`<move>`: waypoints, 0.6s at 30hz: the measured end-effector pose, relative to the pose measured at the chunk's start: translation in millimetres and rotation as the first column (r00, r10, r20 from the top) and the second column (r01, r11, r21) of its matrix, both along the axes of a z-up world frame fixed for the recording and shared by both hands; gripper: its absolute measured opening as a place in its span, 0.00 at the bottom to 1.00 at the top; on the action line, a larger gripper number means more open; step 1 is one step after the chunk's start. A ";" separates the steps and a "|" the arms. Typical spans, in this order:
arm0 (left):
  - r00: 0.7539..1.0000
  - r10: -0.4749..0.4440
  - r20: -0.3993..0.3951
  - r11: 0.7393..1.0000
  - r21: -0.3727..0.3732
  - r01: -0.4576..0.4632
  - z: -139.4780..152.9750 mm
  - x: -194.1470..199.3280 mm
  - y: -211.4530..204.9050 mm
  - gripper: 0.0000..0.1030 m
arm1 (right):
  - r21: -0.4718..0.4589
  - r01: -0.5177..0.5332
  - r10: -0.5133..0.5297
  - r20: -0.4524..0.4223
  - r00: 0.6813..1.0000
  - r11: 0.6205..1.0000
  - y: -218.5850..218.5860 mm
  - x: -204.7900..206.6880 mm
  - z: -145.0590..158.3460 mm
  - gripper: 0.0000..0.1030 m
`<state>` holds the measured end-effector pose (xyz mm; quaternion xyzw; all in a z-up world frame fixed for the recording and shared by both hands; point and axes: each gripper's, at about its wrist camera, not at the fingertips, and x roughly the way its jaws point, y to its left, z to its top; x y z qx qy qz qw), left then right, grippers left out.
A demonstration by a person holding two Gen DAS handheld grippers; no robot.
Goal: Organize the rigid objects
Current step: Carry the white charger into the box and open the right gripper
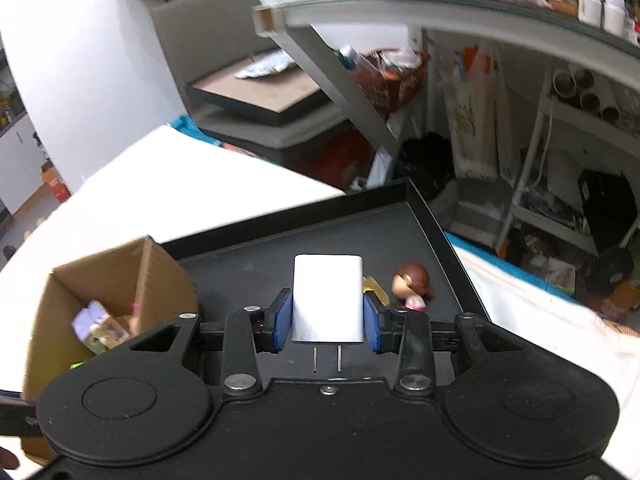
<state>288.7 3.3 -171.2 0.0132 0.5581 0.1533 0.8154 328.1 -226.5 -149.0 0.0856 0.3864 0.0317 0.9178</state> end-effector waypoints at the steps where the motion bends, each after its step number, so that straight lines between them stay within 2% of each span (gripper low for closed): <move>1: 1.000 -0.002 0.005 1.000 0.000 0.002 0.5 -2.3 1.1 0.72 | -0.001 -0.007 0.007 0.011 1.000 1.000 2.3 -0.9 2.8 0.35; 9: 0.999 -0.001 0.038 1.000 -0.027 0.002 7.2 -15.3 20.8 0.72 | 0.006 -0.049 0.049 0.056 0.997 0.999 18.2 -7.3 15.6 0.35; 16: 0.997 -0.007 0.083 0.999 -0.040 0.010 10.5 -21.3 31.9 0.71 | 0.022 -0.138 0.136 0.086 0.987 0.990 45.7 -15.0 23.6 0.35; 18: 0.996 -0.010 0.091 0.998 -0.055 0.015 11.4 -23.5 36.0 0.69 | 0.021 -0.162 0.159 0.097 0.982 0.987 53.9 -17.9 27.1 0.35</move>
